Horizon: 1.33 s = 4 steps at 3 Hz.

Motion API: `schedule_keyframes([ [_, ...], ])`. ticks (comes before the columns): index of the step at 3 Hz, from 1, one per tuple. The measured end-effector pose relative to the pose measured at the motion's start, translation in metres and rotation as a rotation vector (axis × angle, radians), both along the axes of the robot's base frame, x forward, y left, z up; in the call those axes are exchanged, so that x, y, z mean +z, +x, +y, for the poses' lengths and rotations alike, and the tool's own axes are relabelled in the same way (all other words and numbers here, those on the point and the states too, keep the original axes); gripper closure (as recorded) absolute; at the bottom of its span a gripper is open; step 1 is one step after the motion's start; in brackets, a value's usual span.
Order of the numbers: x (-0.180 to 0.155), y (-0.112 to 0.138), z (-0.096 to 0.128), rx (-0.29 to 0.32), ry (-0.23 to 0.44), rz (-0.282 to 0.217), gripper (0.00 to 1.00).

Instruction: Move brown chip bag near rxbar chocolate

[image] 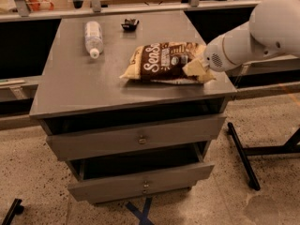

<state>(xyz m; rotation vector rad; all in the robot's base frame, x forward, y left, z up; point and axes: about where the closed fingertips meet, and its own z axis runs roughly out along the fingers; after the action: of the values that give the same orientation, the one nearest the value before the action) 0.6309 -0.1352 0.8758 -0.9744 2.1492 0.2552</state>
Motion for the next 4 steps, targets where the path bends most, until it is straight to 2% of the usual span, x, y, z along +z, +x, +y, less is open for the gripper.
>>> schedule_keyframes([
  [1,0.01,0.006,-0.002,-0.005,0.002,-0.018,0.94],
  [2,0.04,0.012,-0.027,-0.092,0.046,-0.098,1.0],
  [3,0.073,0.02,-0.064,-0.226,0.056,-0.196,1.0],
  [4,0.104,0.029,-0.088,-0.333,0.069,-0.286,1.0],
])
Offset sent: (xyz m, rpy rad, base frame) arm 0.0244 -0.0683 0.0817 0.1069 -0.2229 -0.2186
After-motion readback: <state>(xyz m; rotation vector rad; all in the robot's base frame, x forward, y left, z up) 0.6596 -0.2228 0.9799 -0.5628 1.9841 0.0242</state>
